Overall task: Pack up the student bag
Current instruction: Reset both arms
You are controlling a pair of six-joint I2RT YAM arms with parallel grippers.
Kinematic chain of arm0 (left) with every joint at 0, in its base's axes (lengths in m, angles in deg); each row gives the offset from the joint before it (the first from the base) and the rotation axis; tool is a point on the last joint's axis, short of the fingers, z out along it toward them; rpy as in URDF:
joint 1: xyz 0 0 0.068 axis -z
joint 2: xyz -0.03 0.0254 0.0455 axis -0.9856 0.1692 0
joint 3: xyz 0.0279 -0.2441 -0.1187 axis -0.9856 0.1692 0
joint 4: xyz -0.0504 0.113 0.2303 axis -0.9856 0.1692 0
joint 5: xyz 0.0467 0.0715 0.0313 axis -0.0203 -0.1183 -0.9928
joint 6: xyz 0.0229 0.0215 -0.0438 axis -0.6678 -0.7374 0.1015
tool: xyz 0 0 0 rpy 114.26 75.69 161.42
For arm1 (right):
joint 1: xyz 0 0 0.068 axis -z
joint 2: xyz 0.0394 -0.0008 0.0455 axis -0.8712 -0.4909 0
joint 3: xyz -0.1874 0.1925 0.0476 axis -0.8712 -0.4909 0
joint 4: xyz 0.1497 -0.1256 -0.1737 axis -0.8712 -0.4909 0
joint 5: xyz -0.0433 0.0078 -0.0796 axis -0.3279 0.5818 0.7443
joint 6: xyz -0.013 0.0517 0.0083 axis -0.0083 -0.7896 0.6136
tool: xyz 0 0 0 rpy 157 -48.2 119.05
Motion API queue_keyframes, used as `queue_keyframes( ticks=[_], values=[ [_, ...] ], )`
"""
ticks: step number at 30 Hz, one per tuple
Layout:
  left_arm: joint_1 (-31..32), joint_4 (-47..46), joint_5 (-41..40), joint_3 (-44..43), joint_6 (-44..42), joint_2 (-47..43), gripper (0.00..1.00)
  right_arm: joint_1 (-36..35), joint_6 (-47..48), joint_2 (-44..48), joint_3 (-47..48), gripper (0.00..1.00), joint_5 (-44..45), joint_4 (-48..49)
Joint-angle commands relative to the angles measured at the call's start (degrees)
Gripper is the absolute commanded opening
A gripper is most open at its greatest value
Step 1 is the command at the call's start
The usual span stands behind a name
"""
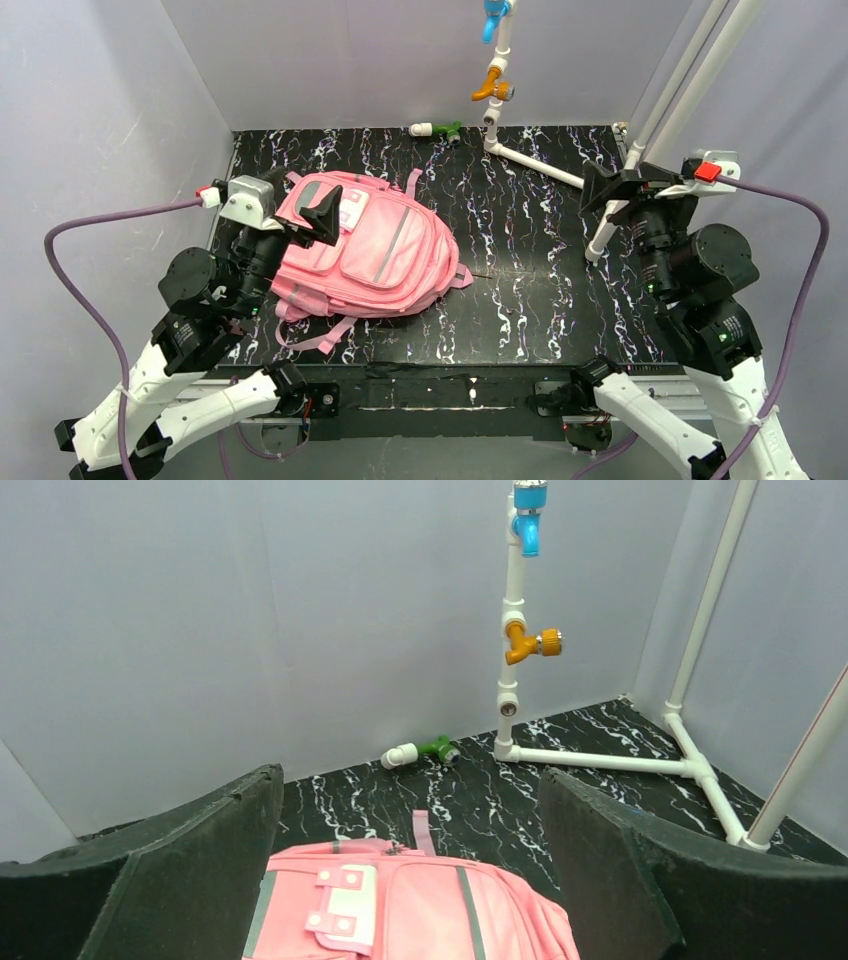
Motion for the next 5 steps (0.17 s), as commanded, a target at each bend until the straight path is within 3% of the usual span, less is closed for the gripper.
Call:
queue_keyframes(
  ticks=[1, 5],
  values=[
    [-0.01, -1.26, -2.23, -1.23, -2.29, 0.63, 0.98, 0.03, -0.15, -1.55, 0.98, 0.98, 2.31, 1.35],
    [0.01, -0.58, -1.82, -1.40, -1.84, 0.81, 0.98, 0.03, -1.92, -3.86, 2.90, 0.98, 6.39, -1.68]
  ],
)
